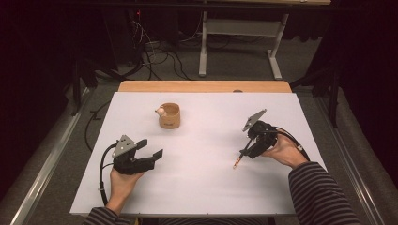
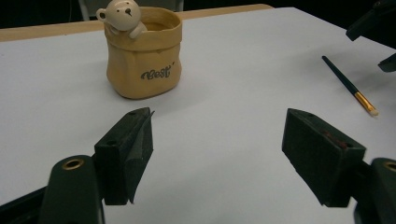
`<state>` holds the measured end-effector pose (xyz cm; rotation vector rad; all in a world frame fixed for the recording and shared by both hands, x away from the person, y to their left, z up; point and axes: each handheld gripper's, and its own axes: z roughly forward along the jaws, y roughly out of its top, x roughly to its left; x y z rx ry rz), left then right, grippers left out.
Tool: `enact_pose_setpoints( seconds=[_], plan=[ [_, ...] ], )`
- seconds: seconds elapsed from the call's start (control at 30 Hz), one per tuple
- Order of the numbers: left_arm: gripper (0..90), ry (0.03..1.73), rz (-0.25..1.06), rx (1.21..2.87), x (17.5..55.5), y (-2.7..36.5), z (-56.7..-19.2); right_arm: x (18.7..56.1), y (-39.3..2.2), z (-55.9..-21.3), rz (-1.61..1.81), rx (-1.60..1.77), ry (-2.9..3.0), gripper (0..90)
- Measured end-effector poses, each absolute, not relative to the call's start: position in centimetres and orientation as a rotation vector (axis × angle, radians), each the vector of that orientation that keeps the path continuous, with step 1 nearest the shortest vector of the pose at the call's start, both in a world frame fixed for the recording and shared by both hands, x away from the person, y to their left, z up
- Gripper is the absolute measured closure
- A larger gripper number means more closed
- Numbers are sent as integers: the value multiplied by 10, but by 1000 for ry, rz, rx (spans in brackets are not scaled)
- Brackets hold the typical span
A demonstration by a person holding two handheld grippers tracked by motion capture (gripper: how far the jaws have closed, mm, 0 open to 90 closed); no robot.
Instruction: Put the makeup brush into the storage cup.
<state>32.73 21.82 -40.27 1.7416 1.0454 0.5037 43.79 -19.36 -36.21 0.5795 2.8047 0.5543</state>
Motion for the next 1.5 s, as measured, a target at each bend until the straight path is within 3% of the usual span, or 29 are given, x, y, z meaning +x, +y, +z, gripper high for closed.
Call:
enact_pose_setpoints(
  seconds=[1.5],
  plan=[
    [263, 1054, 489, 1771, 329, 216, -405, 455, -193, -388, 584, 595, 2913, 182]
  ],
)
